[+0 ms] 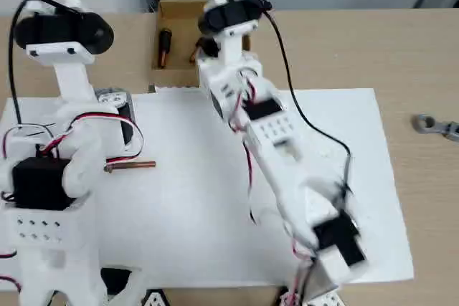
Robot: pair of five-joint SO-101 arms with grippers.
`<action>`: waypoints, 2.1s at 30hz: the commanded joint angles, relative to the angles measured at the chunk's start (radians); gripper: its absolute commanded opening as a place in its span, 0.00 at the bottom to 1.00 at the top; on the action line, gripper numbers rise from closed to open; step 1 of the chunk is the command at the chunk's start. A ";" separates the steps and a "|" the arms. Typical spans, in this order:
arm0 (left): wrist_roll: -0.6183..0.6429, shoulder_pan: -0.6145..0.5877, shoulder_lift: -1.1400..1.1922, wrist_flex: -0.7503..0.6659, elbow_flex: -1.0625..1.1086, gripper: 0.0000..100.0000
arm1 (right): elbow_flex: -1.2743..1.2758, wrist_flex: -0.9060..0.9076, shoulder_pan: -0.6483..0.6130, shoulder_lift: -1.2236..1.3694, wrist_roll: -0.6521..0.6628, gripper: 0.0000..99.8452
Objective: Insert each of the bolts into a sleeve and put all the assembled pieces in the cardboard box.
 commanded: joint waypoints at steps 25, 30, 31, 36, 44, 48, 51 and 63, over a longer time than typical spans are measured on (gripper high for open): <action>0.133 -0.038 0.226 -0.008 0.084 0.06 | -0.838 0.008 0.101 0.783 0.003 0.18; 0.186 -0.146 0.307 -0.006 0.088 0.14 | -0.856 0.128 0.101 0.745 0.003 0.18; 0.195 -0.157 0.327 -0.003 0.087 0.15 | -0.858 0.170 0.101 0.723 0.003 0.18; 0.256 -0.153 0.420 -0.003 0.087 0.17 | -0.858 0.358 0.119 0.593 0.003 0.18; 0.528 -0.143 0.592 0.075 0.005 0.25 | -0.858 0.677 0.185 0.440 0.002 0.18; 0.641 -0.147 0.715 0.161 -0.045 0.29 | -0.858 0.855 0.191 0.371 0.002 0.13; 0.674 -0.183 0.802 0.206 -0.093 0.29 | -0.858 0.944 0.191 0.326 0.002 0.01; 0.726 -0.292 0.980 0.238 -0.133 0.29 | -0.858 1.228 0.185 0.196 -0.005 0.01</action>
